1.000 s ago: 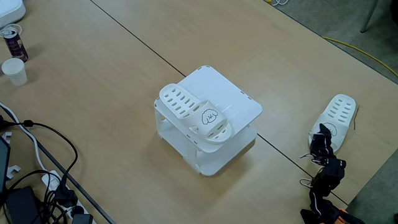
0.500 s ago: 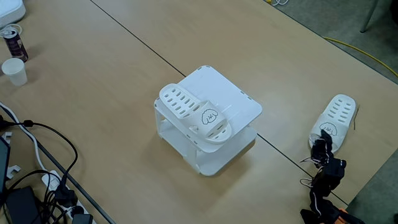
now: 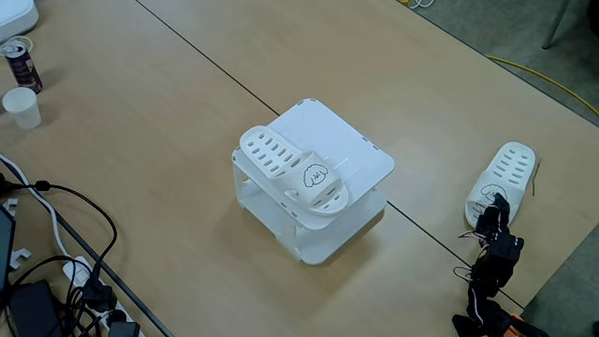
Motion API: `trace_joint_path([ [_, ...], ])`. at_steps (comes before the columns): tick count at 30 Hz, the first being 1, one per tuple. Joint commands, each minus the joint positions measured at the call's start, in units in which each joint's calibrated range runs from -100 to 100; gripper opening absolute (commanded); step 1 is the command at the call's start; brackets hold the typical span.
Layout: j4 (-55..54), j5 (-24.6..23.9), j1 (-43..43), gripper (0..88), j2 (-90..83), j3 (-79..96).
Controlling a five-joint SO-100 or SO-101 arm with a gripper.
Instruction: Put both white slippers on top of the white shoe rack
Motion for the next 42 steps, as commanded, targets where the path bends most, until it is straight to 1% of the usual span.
trace_joint_path([
  [1, -1.2, 0.4, -0.2, 22.2, 1.9, -6.7],
  [8, -1.2, 0.4, 0.1, 21.6, 5.6, -10.2],
  [10, -1.2, 0.4, 0.1, 20.1, 5.3, -10.1],
  [12, -1.2, 0.4, -0.2, 12.7, 5.2, -10.0],
  [14, -1.2, 0.4, -0.2, 0.0, 5.1, -10.0],
  [16, -1.2, 0.4, -0.3, 1.6, 4.9, -10.1],
  [22, 0.2, 0.4, -1.8, 0.7, -1.0, -16.3],
  [24, 4.3, 0.4, -3.2, 0.7, -3.2, -21.7],
  [27, 14.4, 0.4, -6.5, 0.7, -5.9, -33.6],
  [32, 29.3, 0.4, -12.4, 0.7, -6.0, -52.7],
  [34, 33.4, 0.4, -14.6, 0.7, -6.0, -57.5],
  [37, 36.3, 0.4, -17.3, 0.7, -6.0, -62.4],
  [42, 37.5, 0.4, -23.6, 0.7, -6.0, -66.8],
])
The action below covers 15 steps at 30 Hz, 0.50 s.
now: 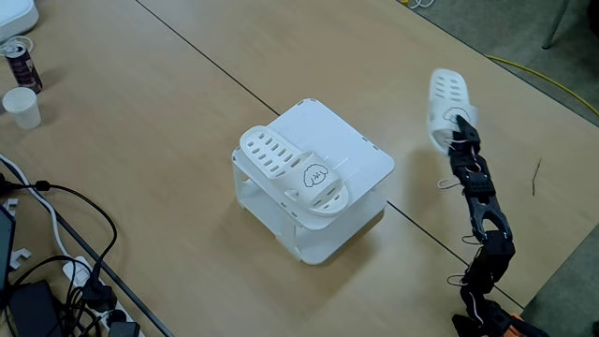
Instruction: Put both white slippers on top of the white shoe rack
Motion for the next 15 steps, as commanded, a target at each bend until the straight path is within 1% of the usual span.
trace_joint_path([
  [1, 0.2, 0.4, -5.3, 0.7, -6.2, -9.3],
  [5, 0.2, 0.4, -10.4, 0.7, -3.9, -13.3],
  [15, 0.2, 0.4, -19.4, 0.7, 7.5, -30.4],
])
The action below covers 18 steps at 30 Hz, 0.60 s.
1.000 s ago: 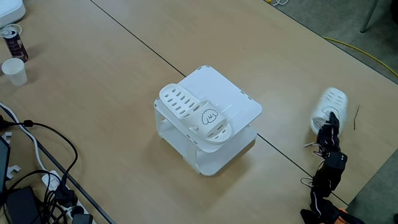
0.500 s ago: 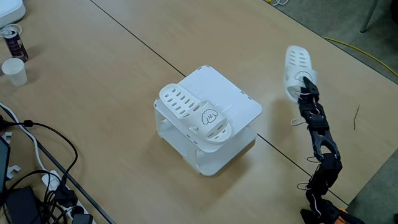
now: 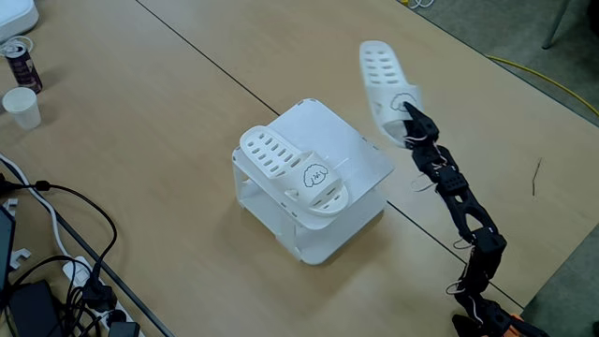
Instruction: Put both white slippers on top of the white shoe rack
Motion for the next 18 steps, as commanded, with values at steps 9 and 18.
trace_joint_path([
  [9, -0.2, 0.4, -9.9, 0.8, 3.4, -12.5],
  [18, 5.9, 0.4, -13.2, 0.8, 2.9, -12.4],
])
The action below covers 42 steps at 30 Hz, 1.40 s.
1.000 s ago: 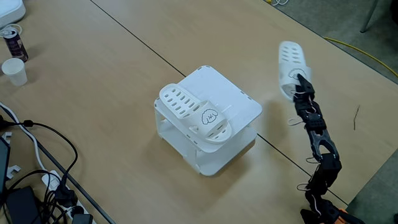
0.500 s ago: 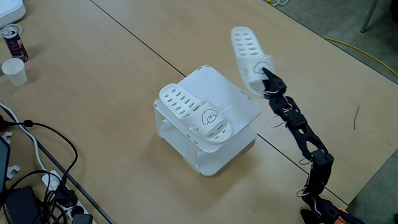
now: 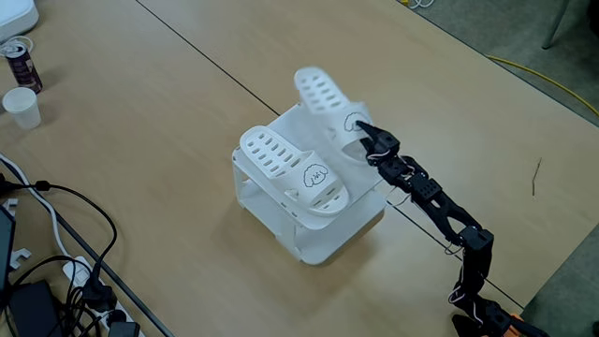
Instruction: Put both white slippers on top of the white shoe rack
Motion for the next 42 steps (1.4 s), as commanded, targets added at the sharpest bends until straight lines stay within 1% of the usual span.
trace_joint_path([
  [1, 1.2, 0.4, -0.8, 0.8, -2.1, -6.2],
  [13, 2.7, 0.4, -4.2, 0.8, -7.5, 3.8],
  [28, 2.7, 0.4, -3.7, 1.0, -12.4, 10.7],
  [30, 2.7, 0.4, -3.7, 2.6, -12.9, 11.6],
  [35, 2.7, 0.4, -3.7, 10.5, -14.4, 13.7],
  [42, 2.7, 0.4, -3.7, 11.6, -15.2, 14.9],
])
